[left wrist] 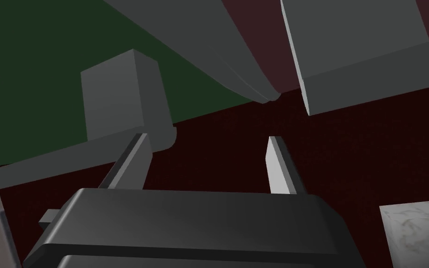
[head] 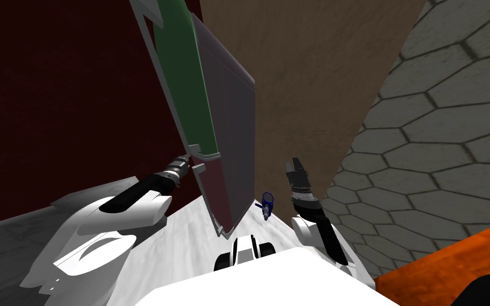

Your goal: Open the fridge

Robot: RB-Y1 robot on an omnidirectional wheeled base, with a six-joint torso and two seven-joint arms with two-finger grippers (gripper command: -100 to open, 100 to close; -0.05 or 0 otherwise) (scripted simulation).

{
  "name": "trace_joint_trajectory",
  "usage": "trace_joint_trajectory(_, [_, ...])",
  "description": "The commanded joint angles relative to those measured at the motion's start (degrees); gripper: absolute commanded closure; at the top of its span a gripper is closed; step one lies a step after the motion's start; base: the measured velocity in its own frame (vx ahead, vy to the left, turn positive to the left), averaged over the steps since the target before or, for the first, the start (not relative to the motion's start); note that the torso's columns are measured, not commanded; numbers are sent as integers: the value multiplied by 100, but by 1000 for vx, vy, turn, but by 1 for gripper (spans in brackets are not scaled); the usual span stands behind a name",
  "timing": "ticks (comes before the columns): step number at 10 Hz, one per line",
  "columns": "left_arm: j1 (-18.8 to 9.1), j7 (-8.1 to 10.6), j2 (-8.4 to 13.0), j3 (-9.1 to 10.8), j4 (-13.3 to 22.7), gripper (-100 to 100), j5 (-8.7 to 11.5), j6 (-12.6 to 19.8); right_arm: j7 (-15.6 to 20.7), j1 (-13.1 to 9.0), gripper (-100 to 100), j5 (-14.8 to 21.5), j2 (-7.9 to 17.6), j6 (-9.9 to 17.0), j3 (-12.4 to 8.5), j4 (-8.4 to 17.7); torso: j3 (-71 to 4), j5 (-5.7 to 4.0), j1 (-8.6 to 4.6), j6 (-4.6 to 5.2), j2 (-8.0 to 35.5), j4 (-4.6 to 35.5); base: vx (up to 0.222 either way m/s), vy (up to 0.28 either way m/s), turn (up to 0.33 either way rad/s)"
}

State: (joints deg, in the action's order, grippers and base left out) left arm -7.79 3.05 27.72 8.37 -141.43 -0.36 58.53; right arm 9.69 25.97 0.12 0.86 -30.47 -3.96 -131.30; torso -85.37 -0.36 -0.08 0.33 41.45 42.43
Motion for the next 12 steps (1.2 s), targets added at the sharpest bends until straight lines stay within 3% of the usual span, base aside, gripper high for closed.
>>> trace_joint_trajectory(1, [-228,30,160,129,-181,-100,38,253,0,0,0,0,0,0,0,0,-10,2,5,-1,-13,-5,42,-24,0])
trace_joint_trajectory(6, [-340,41,235,163,-620,-100,57,506,0,0,0,0,0,0,0,0,4,-4,-8,0,7,2,25,-6,-4])
trace_joint_trajectory(7, [-195,41,232,156,-616,-100,138,541,0,-1,0,0,0,0,0,0,2,-6,-6,3,9,4,-20,-4,28])
trace_joint_trajectory(12, [-542,40,322,419,48,-100,-29,504,0,-2,0,0,0,0,1,0,-22,0,14,1,-27,-7,-63,10,-161])
